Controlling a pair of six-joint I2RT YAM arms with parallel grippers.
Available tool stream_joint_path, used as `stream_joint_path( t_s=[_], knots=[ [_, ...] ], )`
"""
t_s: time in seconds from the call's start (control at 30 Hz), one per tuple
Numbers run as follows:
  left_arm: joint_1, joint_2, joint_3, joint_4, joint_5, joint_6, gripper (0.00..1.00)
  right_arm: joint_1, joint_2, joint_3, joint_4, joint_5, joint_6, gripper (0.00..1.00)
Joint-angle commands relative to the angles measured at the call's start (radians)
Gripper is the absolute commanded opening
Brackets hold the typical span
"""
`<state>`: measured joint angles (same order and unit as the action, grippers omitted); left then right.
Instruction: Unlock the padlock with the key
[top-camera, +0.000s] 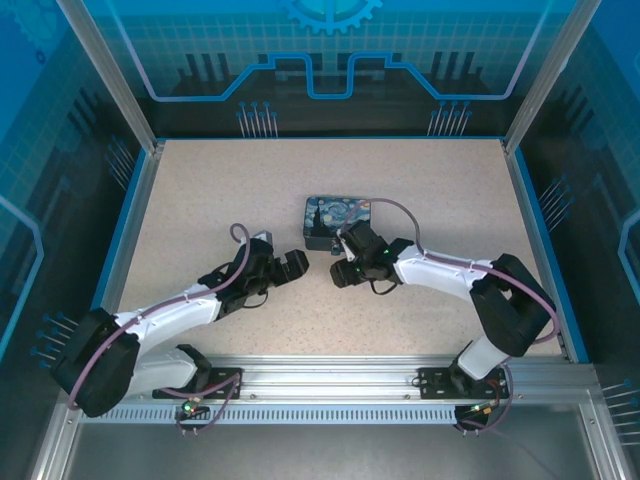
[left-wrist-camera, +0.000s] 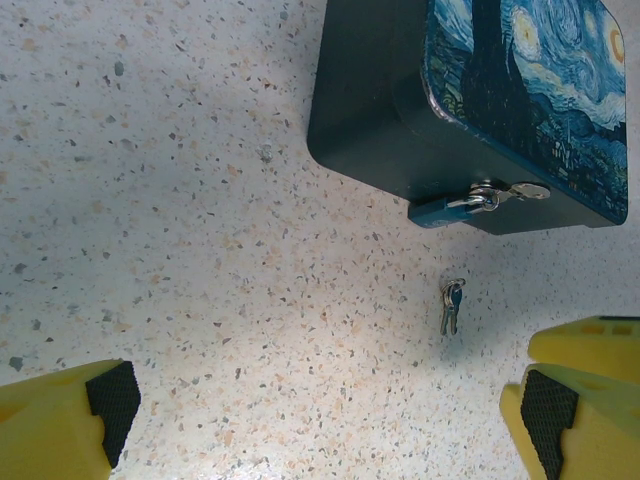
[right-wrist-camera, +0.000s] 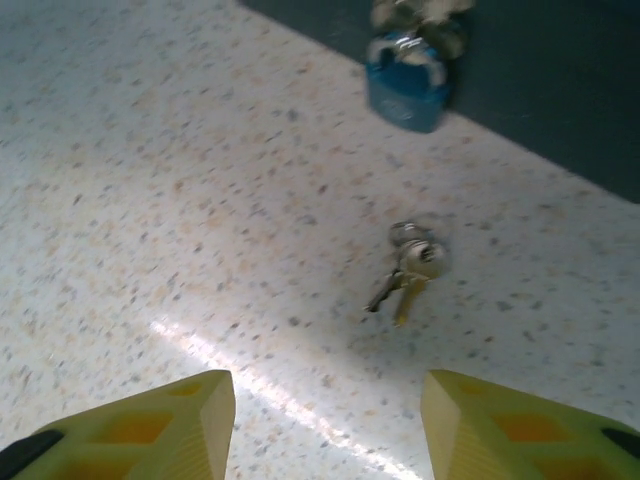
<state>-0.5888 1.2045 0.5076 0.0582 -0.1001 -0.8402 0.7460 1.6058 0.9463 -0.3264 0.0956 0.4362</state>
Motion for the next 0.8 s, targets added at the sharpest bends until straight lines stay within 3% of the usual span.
stream_joint_path(
  t_s=[0.0, 0.37, 0.43, 0.53, 0.77],
  knots=[
    [-0.012, 0.008, -0.001, 0.017, -0.011, -0.013, 0.99, -0.001, 0.074, 0.079, -0.088, 0.112, 0.027, 0.48],
    [-0.023, -0.02, -0.007, 0.005, -0.02, -0.016, 0.99, -0.017, 0.266, 0.202, -0.11, 0.15, 0.033, 0.32],
    [-0.022, -0.025, -0.005, 0.002, -0.022, -0.016, 0.99, -0.019, 0.279, 0.198, -0.107, 0.139, 0.035, 0.2],
    [-0.023, -0.03, -0.004, 0.001, -0.022, -0.014, 0.99, -0.019, 0.259, 0.164, -0.101, 0.12, 0.045, 0.02],
    [-0.025, -0.02, 0.002, 0.016, -0.016, -0.015, 0.99, -0.019, 0.074, -0.005, -0.07, 0.043, 0.124, 0.0]
  ],
)
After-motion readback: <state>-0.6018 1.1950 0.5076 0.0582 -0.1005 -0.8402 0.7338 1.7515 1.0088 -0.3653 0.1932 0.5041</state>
